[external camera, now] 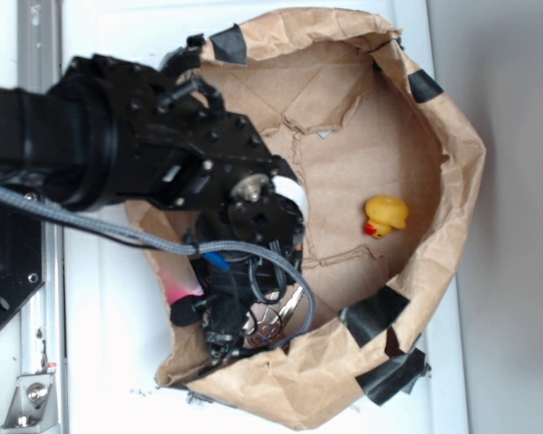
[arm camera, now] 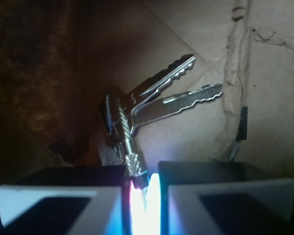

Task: Grab the silver keys.

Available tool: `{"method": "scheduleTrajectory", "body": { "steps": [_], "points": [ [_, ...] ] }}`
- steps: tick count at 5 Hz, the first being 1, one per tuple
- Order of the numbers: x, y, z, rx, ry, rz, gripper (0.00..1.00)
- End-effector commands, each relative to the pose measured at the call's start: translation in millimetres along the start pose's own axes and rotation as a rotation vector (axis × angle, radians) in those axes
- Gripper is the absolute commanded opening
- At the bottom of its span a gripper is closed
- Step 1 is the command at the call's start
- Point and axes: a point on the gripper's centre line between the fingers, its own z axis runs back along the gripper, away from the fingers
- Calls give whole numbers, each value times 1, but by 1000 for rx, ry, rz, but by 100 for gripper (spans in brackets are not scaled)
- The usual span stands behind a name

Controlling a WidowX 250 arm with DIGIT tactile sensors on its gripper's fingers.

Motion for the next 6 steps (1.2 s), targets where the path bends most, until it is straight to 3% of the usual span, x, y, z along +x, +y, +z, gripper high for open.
{"method": "scheduleTrajectory", "body": {
  "steps": [1, 2, 3, 4, 6],
  "points": [
    [30, -1, 85, 124, -245, 118, 0],
    [31, 3, 141, 183, -460, 219, 0],
    [31, -4, 142, 213, -429, 201, 0],
    [33, -9, 122, 290, -382, 177, 0],
    [34, -7, 119, 341, -309, 229, 0]
  ]
}}
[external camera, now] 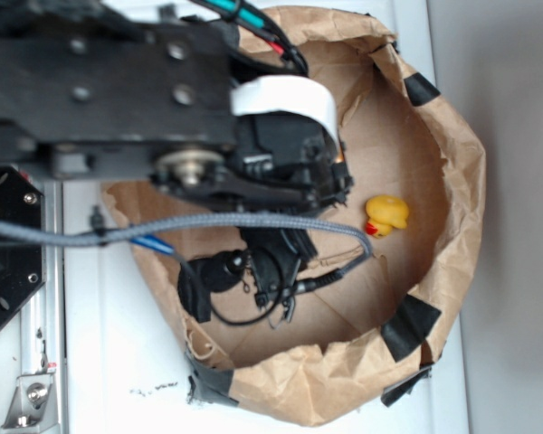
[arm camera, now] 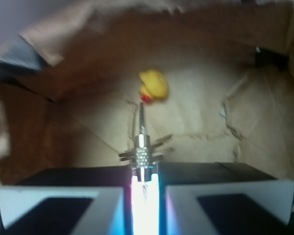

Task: Grab the silver keys.

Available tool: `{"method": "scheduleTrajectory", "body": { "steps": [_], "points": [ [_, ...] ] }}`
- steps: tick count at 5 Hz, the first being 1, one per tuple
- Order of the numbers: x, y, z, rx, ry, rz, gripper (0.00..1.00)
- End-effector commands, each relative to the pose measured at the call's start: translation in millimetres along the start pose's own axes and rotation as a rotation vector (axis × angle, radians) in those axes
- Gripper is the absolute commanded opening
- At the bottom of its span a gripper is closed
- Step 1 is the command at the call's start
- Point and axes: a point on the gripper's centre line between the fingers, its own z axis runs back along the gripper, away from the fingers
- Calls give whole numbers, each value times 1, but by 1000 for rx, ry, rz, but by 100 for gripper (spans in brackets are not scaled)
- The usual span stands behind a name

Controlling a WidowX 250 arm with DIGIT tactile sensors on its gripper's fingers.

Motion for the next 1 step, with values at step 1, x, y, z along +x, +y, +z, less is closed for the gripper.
{"method": "scheduleTrajectory", "body": {
  "steps": [1],
  "points": [
    [4, -13, 13, 25, -32, -19, 0]
  ]
}}
